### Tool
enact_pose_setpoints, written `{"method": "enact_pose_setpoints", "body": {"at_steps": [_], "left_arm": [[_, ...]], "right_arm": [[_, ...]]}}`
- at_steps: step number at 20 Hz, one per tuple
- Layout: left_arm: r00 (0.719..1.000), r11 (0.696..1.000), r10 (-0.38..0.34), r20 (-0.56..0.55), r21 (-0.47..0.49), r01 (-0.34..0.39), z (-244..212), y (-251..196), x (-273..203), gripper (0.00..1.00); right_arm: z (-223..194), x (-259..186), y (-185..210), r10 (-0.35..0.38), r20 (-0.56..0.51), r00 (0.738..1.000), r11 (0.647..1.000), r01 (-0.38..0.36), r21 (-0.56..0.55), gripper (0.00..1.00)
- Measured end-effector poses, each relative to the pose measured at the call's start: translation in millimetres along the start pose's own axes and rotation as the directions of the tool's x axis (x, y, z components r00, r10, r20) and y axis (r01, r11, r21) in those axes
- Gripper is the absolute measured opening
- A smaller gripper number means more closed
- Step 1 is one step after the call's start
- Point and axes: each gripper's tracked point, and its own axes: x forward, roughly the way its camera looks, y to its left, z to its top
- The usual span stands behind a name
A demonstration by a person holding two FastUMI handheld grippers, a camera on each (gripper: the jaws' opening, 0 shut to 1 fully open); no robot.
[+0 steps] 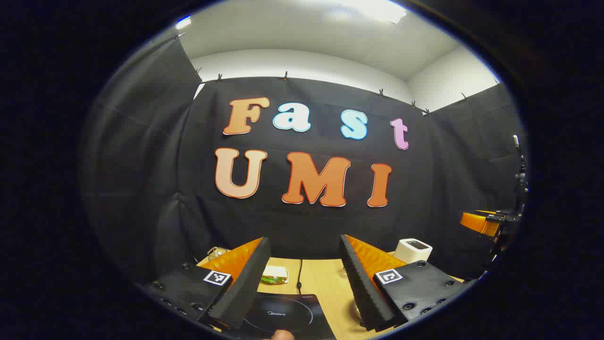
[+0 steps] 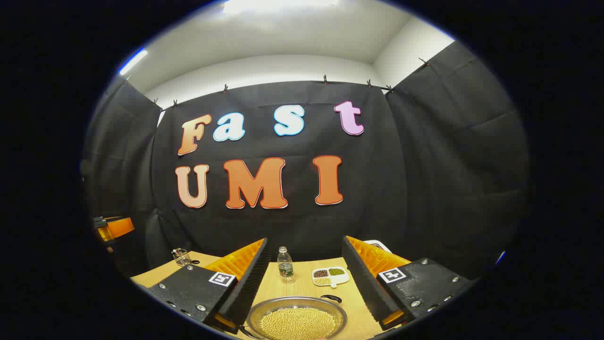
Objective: First push the handle of the pot to place it horizontally, then grasp the pot with both hands and set it on the induction cooktop.
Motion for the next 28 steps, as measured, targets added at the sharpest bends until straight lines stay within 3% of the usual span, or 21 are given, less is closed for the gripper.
{"method": "enact_pose_setpoints", "body": {"at_steps": [1,8,22,24,26,28], "left_arm": [[1.000,1.000,0.006,0.001,0.005,-0.006,1,2,0,0.96],[1.000,1.000,0.024,-0.001,0.007,-0.024,-2,19,4,0.96],[0.999,0.999,0.017,0.028,0.048,-0.019,6,20,-10,0.96],[0.999,0.999,0.012,0.030,0.046,-0.014,7,19,-12,0.96],[0.999,0.999,0.017,0.036,0.051,-0.019,9,21,-13,0.94],[0.999,0.998,0.020,0.038,0.054,-0.022,9,20,-15,0.96]], "right_arm": [[-1,1,3,0.006,0.000,1.000,1.000,-0.006,0.001,0.95],[-7,7,20,0.043,-0.007,0.999,0.999,-0.043,-0.016,0.95],[-30,15,7,0.003,-0.050,0.999,1.000,-0.002,0.026,0.92],[-35,14,10,0.017,-0.064,0.998,1.000,-0.015,0.019,0.75],[-43,13,10,0.022,-0.079,0.997,1.000,-0.020,0.017,0.67],[-52,13,9,0.025,-0.100,0.995,1.000,-0.024,0.010,0.45]]}}
